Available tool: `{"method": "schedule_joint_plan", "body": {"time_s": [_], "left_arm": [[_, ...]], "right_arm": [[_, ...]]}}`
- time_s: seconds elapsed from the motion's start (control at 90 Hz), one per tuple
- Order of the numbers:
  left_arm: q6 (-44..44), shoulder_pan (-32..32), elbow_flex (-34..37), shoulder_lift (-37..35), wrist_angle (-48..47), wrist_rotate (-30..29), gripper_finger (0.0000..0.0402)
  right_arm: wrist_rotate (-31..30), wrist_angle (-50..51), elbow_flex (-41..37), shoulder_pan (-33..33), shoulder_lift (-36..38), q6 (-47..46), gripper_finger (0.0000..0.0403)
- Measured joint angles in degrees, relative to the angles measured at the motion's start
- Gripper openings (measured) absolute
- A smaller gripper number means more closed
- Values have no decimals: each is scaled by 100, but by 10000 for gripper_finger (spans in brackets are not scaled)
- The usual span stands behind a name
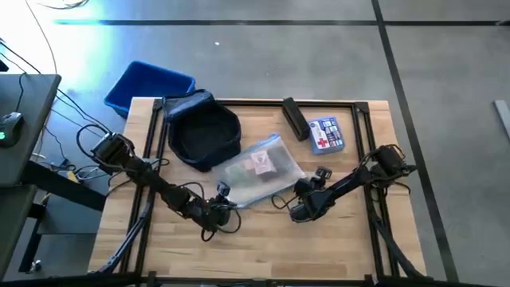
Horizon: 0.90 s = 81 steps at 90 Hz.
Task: Unpack backpack
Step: Open the white zip bag
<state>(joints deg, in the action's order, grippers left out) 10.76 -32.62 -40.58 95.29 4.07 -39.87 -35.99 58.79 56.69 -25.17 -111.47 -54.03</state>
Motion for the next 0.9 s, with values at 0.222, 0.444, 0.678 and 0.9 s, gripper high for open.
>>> {"method": "schedule_joint_plan", "body": {"time_s": [0.222, 0.444, 0.678, 0.9], "left_arm": [[-691, -100, -350, -187, -527, -854, 35], [-1306, -185, -610, -574, -819, 631, 105], [-939, -180, -639, -705, -111, 760, 147], [523, 315, -515, 157, 2452, 1196, 166]], "right_arm": [[-419, -606, 131, -118, 118, 122, 0], [-408, -1109, 133, -112, 113, 393, 0], [-448, -1249, 140, -107, 117, 397, 0], [-495, -1354, 177, -107, 122, 520, 1]]}}
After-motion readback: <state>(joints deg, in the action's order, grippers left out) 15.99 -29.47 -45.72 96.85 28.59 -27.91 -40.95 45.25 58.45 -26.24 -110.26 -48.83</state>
